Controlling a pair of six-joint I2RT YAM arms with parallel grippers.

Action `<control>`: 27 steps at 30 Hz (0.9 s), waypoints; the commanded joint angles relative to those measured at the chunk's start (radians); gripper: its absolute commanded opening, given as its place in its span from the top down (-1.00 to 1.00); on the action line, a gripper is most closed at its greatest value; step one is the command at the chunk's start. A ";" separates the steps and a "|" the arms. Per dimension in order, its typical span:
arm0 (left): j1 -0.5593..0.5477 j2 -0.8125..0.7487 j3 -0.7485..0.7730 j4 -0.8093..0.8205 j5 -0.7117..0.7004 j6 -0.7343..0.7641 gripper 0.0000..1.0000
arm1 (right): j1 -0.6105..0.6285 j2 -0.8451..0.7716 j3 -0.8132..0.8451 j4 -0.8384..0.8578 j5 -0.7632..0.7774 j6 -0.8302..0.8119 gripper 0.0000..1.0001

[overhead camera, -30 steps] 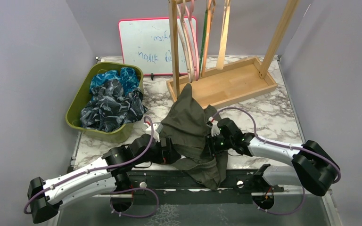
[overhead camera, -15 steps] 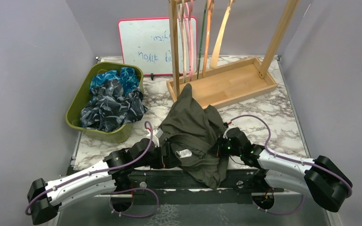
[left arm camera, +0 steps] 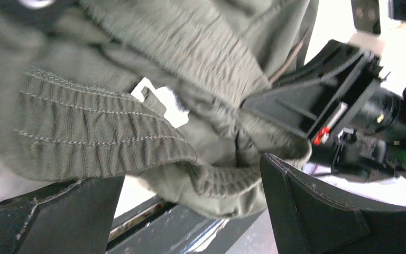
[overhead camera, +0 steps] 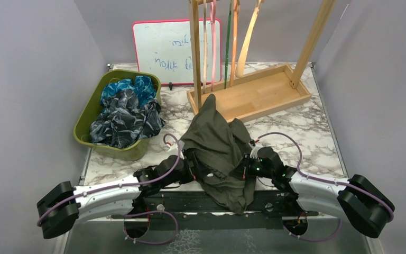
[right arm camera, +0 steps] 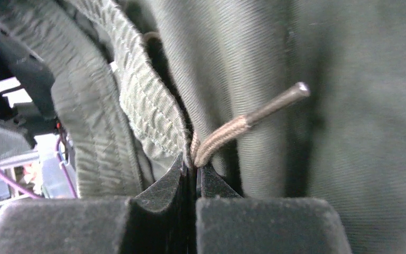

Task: Remove the shorts from the hanger
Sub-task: Pick up the shorts at the center of the board.

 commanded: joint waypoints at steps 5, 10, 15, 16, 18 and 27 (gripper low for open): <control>-0.013 0.389 0.256 0.059 -0.138 0.070 -0.98 | 0.004 0.025 -0.045 0.213 -0.228 -0.020 0.94; -0.020 0.581 0.367 0.048 -0.170 0.131 -0.98 | 0.005 0.098 -0.019 0.232 -0.361 -0.073 0.91; -0.022 0.719 0.464 -0.067 -0.195 0.223 -0.98 | 0.005 0.028 -0.091 0.300 -0.340 -0.045 0.88; -0.022 0.746 0.479 -0.097 -0.204 0.227 -0.98 | 0.005 0.002 -0.100 0.308 -0.349 -0.046 0.87; -0.025 0.788 0.493 -0.113 -0.201 0.261 -0.97 | 0.005 -0.045 -0.101 0.303 -0.379 -0.064 0.83; -0.033 0.760 0.533 -0.197 -0.278 0.364 0.54 | 0.005 -0.313 -0.069 0.032 -0.317 -0.064 0.55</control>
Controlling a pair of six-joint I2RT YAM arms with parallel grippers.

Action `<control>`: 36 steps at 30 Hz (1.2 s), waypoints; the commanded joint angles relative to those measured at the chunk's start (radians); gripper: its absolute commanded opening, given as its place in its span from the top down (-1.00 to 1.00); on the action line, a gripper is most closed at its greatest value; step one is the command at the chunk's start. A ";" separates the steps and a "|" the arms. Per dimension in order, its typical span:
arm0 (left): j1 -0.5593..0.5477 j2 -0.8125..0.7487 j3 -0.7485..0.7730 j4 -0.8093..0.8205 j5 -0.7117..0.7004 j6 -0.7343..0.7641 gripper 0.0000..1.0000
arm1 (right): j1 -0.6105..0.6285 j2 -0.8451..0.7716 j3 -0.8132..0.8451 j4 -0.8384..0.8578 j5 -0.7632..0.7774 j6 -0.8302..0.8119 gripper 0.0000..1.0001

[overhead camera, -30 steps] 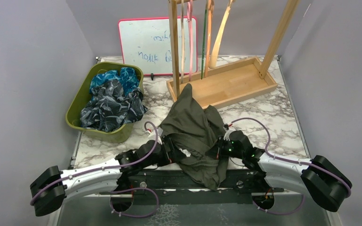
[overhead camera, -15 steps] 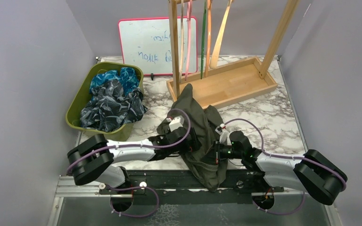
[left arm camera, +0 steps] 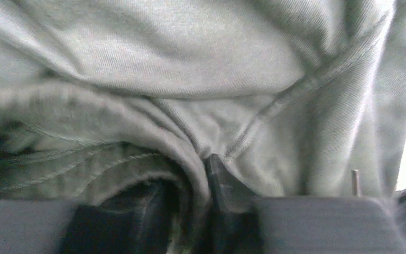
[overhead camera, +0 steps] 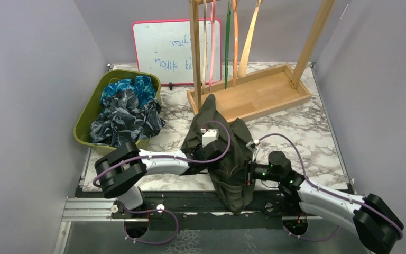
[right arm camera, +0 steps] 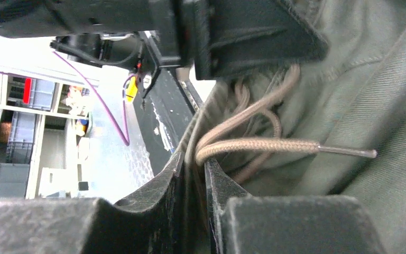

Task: Remove the shorts from the hanger
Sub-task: Pick up the shorts at the center of the board.

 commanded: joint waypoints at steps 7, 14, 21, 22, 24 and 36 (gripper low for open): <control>0.001 -0.317 0.015 -0.292 -0.227 0.198 1.00 | 0.004 -0.474 0.186 -0.718 0.426 0.016 0.01; 0.001 -0.568 0.112 -0.359 -0.269 0.477 1.00 | 0.004 -0.718 0.266 -1.054 0.761 0.185 -0.32; 0.000 -0.339 0.151 -0.288 0.121 0.612 1.00 | 0.004 -0.813 0.265 -1.111 0.820 0.246 -0.32; -0.005 -0.279 0.150 -0.262 0.173 0.602 1.00 | 0.004 -0.805 0.266 -1.125 0.828 0.265 -0.32; -0.033 -0.181 0.147 -0.199 0.205 0.588 0.88 | 0.004 -0.789 0.270 -1.132 0.830 0.277 -0.32; -0.089 -0.021 0.138 -0.076 0.066 0.517 -0.83 | 0.004 -0.758 0.252 -1.123 0.818 0.276 -0.33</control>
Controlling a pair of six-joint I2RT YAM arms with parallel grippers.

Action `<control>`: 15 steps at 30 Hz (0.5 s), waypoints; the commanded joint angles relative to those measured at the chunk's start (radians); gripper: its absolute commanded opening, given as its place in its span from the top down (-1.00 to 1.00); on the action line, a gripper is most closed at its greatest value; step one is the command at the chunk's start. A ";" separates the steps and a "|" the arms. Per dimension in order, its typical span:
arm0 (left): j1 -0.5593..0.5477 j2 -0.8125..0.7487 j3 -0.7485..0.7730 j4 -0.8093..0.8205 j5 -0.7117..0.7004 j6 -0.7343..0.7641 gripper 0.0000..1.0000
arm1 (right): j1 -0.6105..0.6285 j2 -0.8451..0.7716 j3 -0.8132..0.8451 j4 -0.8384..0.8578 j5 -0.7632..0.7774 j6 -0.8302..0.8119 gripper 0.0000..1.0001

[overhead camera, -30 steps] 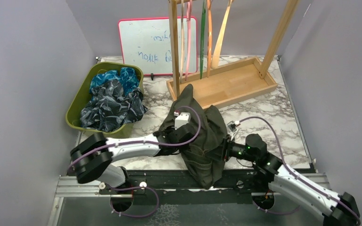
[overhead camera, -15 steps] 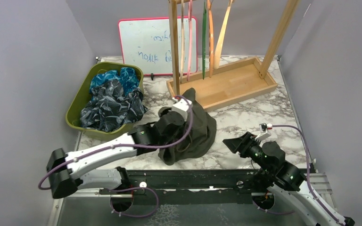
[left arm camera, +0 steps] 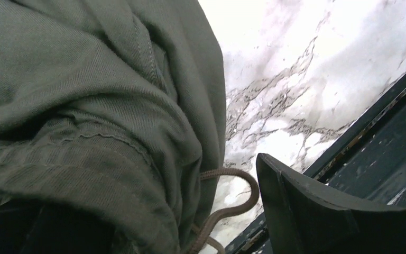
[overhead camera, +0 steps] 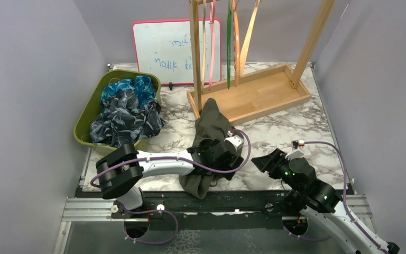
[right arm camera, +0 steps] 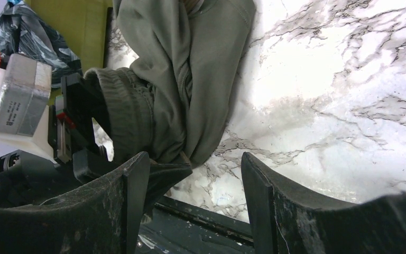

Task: Remove the shorts from the hanger
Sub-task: Pick up the shorts at the center of the board.

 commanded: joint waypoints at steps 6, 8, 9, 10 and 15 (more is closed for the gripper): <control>-0.001 0.081 0.009 0.006 -0.204 -0.011 -0.98 | 0.003 0.001 -0.004 -0.004 0.027 0.002 -0.33; -0.001 0.132 0.015 -0.010 -0.230 -0.031 -0.94 | 0.003 0.004 -0.007 -0.001 0.020 -0.001 -0.33; -0.001 0.154 0.016 -0.014 -0.237 -0.045 -0.90 | 0.002 0.004 -0.008 -0.001 0.019 0.000 -0.33; 0.000 0.170 0.014 -0.016 -0.244 -0.062 -0.84 | 0.003 0.005 -0.009 -0.001 0.018 0.000 -0.33; -0.001 0.196 -0.018 -0.016 -0.266 -0.126 -0.36 | 0.003 0.005 -0.016 0.002 0.014 0.001 -0.33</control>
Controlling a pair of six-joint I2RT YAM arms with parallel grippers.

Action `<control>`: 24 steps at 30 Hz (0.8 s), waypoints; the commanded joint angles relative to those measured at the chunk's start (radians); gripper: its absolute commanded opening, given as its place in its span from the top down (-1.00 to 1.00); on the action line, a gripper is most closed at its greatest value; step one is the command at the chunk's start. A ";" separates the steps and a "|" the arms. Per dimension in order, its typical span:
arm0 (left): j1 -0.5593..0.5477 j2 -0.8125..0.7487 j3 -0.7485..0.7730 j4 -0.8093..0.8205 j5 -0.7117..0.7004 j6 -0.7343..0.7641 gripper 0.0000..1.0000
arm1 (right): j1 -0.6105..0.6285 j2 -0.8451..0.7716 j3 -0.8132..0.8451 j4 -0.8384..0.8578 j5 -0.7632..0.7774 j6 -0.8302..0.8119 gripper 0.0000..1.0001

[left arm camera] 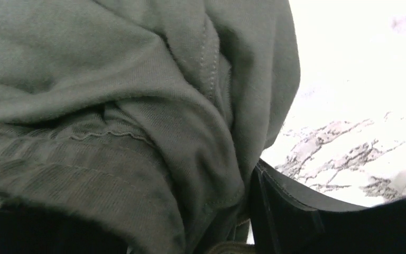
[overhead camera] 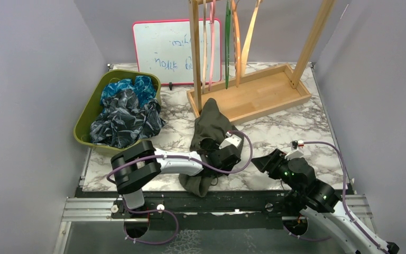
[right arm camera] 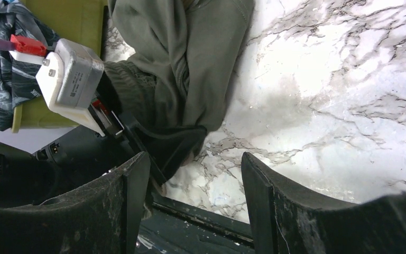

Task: Remove the shorts from the hanger
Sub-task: Pick up the shorts at the center of the board.

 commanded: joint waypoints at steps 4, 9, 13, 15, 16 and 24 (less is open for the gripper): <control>0.006 0.032 -0.068 -0.056 -0.066 -0.092 0.23 | 0.003 0.005 -0.021 0.010 0.009 0.002 -0.33; 0.006 -0.094 -0.137 -0.059 -0.110 -0.123 1.00 | 0.003 0.014 -0.031 0.021 0.007 0.001 -0.33; 0.008 -0.224 -0.173 -0.072 -0.145 -0.114 1.00 | 0.003 0.021 -0.030 0.020 0.004 0.002 -0.33; 0.009 -0.291 -0.181 -0.090 -0.167 -0.107 1.00 | 0.003 0.022 -0.030 0.019 0.004 0.002 -0.34; 0.011 -0.326 -0.183 -0.103 -0.179 -0.106 1.00 | 0.003 0.021 -0.028 0.019 0.005 0.002 -0.34; 0.061 -0.576 -0.230 -0.140 -0.145 -0.098 1.00 | 0.003 0.010 -0.030 0.014 -0.002 0.002 -0.34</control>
